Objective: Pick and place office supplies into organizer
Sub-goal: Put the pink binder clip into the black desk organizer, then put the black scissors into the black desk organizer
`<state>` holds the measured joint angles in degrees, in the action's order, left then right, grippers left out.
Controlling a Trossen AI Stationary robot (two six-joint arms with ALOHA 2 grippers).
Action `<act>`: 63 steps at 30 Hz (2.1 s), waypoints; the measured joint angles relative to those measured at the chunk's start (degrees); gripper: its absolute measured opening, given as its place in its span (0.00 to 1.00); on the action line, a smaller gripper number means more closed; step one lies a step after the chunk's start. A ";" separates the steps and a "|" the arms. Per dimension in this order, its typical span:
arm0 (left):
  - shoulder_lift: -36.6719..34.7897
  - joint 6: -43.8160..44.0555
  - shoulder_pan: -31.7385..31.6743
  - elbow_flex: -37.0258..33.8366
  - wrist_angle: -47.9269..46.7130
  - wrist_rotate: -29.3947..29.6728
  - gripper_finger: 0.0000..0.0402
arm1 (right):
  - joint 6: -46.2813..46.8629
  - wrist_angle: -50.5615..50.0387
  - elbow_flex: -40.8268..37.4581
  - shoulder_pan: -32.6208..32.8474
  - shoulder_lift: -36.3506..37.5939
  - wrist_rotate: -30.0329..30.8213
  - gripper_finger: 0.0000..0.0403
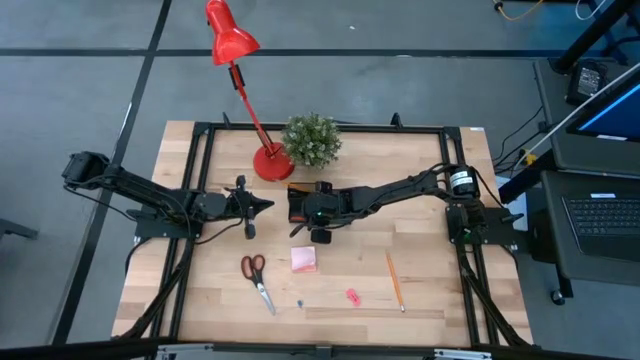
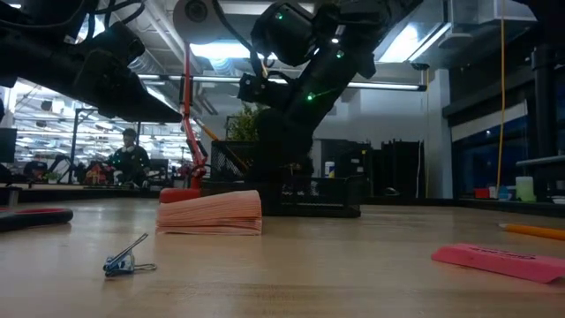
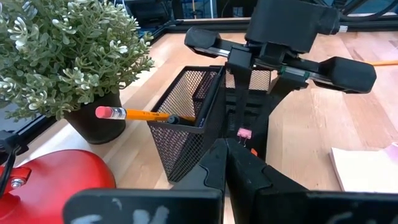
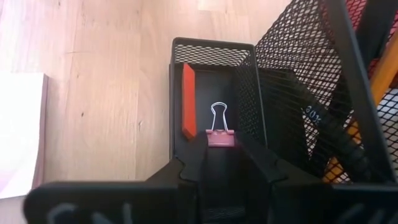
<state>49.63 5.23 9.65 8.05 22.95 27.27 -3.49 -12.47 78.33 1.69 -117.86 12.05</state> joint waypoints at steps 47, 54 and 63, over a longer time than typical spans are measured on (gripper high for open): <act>0.02 0.17 3.78 0.14 1.26 -4.70 0.00 | 3.45 3.22 -9.84 5.84 17.83 1.84 0.00; 0.02 4.76 7.69 5.15 -9.82 -4.69 0.00 | 3.49 27.89 -28.96 7.16 27.56 -0.83 0.00; 3.55 19.22 13.90 19.73 -39.33 -2.69 0.00 | 4.62 39.23 -38.78 7.98 31.26 -1.29 0.00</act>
<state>53.18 24.45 23.55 27.78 -16.37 24.58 1.13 26.76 39.55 9.67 -86.61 10.76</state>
